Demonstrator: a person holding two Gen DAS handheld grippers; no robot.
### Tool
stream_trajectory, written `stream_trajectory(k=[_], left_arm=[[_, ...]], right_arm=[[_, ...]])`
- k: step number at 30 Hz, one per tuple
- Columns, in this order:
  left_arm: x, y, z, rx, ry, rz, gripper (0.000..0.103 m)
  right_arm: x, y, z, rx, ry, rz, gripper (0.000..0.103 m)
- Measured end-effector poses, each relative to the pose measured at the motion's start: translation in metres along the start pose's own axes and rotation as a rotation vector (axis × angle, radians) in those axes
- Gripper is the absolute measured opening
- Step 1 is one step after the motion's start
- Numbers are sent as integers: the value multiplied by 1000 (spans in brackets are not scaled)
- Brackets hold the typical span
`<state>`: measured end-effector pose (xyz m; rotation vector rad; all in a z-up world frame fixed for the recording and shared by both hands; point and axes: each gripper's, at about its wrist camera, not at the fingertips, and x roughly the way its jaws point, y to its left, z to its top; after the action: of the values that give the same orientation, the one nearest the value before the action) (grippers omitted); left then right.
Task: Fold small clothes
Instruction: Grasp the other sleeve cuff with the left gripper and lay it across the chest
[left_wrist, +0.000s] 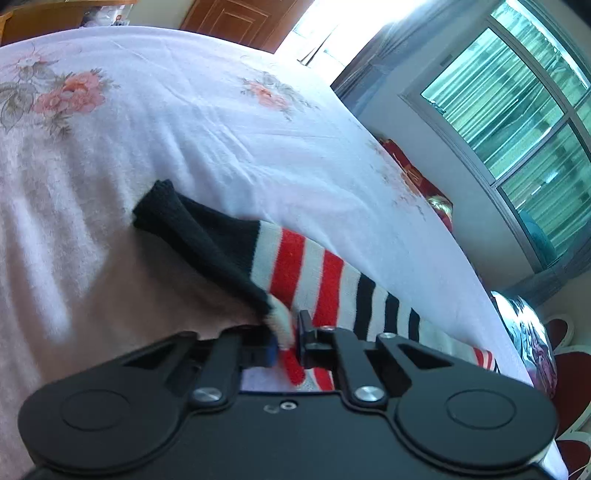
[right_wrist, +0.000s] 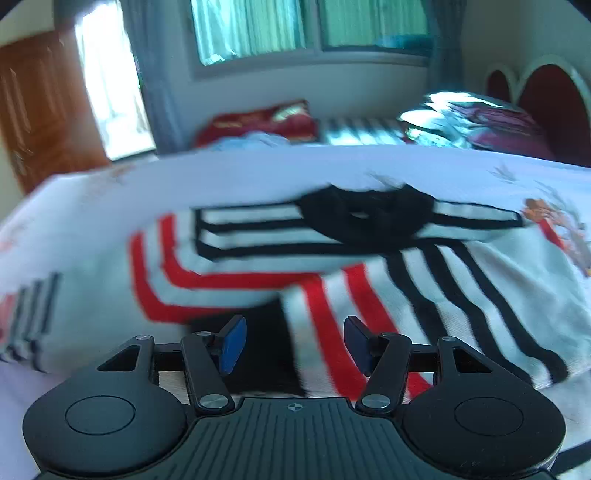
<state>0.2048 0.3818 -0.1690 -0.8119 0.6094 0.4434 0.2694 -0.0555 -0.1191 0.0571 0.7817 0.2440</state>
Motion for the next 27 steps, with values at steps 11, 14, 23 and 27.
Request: stream_trajectory(k=[11,14,23,27], left_arm=[[-45,-132,-20,332,-81,-250,6],[-48,-186,-46,428,-41,-342,6],[-10,-312,-188,735,179,-486,6],[19,-322,-239,878,279,-405,24]], right_arm=[[-10,-27,-1,69,-10,67,59],[-21,-38,4,71,-34,85,59],[-50,-103,3,118,-66,80,59],[-56,-133,-3,154,-44,85,59]])
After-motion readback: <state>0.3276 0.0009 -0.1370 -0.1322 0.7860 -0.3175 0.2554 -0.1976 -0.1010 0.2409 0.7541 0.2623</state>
